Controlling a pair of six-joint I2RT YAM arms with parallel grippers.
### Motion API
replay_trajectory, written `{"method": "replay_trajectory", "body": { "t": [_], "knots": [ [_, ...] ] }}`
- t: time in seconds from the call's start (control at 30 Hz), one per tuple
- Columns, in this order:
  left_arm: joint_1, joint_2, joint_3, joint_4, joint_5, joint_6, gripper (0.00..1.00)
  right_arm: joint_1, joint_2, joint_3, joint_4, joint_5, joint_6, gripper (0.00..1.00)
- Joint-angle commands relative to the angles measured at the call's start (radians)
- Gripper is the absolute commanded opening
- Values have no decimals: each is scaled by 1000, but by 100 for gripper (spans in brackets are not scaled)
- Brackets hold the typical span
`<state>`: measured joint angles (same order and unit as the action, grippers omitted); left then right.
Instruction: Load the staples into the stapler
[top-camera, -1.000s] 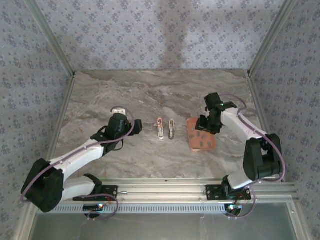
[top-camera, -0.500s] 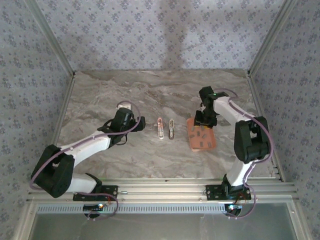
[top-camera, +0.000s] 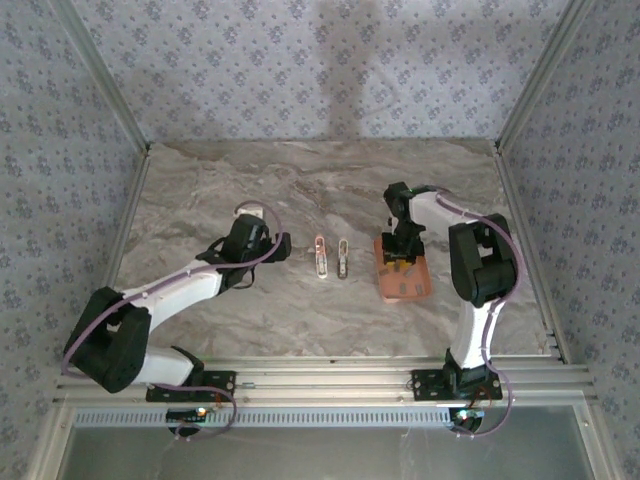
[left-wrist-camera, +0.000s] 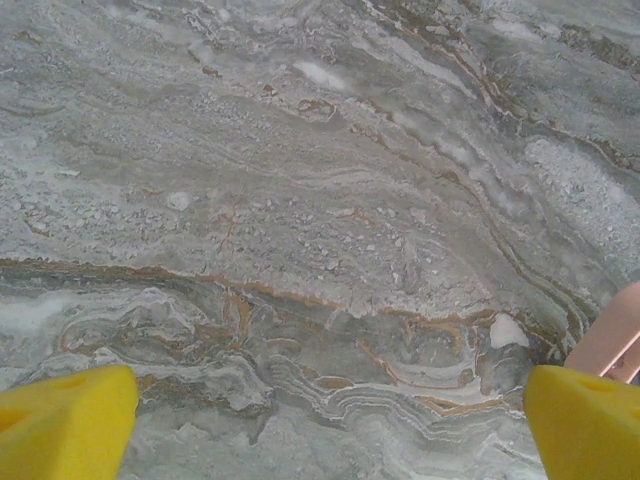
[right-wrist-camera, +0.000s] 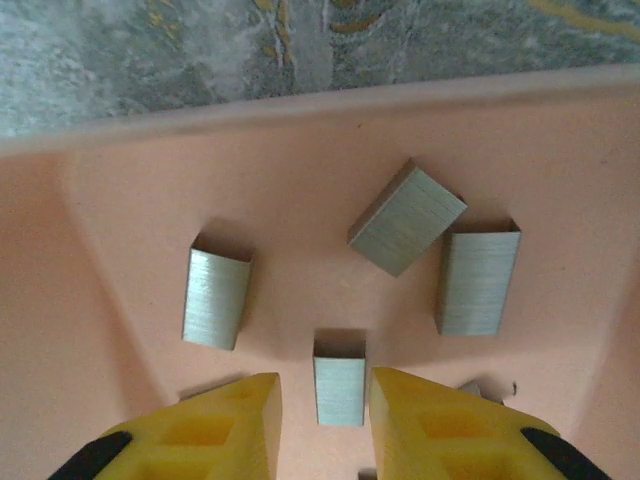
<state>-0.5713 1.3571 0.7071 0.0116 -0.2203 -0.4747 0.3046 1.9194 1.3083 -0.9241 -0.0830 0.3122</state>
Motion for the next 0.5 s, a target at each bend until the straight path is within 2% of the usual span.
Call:
{"method": "replay_trajectory", "body": {
  "t": [0.0, 0.23, 0.47],
  "knots": [
    [6, 11, 40, -2, 6, 3, 98, 1, 24, 20, -16, 3, -17, 27],
    [6, 26, 60, -11, 11, 2, 99, -9, 61, 39, -8, 5, -22, 21],
    [5, 27, 79, -17, 29, -4, 99, -12, 78, 44, -5, 28, -27, 27]
  ]
}}
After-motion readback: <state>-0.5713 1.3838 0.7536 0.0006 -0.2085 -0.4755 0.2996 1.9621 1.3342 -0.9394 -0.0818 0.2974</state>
